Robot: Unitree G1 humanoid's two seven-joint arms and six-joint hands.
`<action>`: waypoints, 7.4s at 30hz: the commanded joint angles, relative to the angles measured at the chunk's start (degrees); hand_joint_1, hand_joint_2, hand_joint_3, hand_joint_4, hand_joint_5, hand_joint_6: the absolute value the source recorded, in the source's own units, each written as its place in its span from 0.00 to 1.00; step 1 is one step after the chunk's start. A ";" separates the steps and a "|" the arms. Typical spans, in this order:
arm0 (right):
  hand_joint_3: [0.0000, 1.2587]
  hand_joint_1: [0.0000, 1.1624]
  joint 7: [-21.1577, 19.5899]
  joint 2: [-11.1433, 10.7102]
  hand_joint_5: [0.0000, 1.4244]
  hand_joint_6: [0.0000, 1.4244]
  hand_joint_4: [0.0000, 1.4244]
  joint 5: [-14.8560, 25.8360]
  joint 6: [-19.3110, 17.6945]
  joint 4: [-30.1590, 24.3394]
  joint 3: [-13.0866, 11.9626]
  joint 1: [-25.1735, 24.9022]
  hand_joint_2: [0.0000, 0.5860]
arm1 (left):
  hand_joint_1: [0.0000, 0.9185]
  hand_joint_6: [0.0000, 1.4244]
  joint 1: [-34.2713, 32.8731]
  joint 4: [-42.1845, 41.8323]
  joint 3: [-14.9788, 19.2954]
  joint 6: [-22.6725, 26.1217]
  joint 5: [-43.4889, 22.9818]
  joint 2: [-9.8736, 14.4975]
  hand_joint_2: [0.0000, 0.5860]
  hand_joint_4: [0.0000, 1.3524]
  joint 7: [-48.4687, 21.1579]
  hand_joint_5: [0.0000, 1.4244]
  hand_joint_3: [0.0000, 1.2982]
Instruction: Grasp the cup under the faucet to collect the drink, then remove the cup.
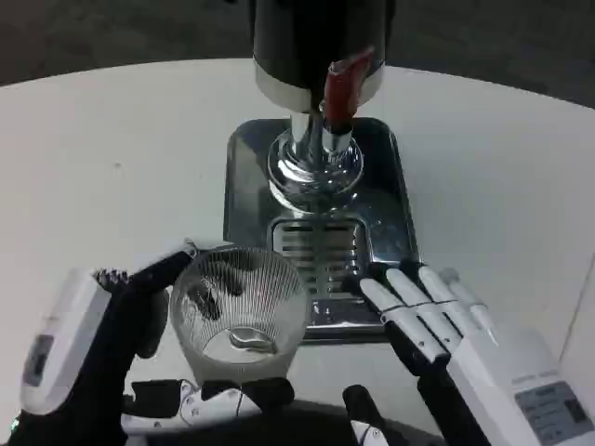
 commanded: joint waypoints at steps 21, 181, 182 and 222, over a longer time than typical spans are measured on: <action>0.12 0.40 0.35 1.18 0.04 0.04 0.06 -0.38 0.32 -0.39 -0.47 1.14 0.86 | 0.64 0.96 -4.19 3.77 -0.34 0.57 1.72 1.01 0.06 0.80 3.93 0.85 0.73; 0.18 0.41 4.80 10.48 0.13 0.12 0.12 -1.29 4.48 -7.29 1.20 7.62 0.82 | 0.00 0.06 -50.03 21.93 -11.34 16.72 -35.56 5.84 0.25 0.00 -37.44 0.07 0.00; 0.18 0.41 4.80 10.47 0.13 0.12 0.12 -1.17 4.51 -7.39 1.08 7.72 0.82 | 0.00 0.07 -50.21 22.10 -11.50 16.85 -35.38 5.84 0.25 0.00 -37.79 0.08 0.00; 0.18 0.40 3.26 11.83 0.13 0.14 0.12 2.52 4.54 -6.94 0.44 11.02 0.82 | 0.00 0.05 -48.64 13.15 -17.16 7.20 -10.17 13.25 0.24 0.00 -32.51 0.07 0.00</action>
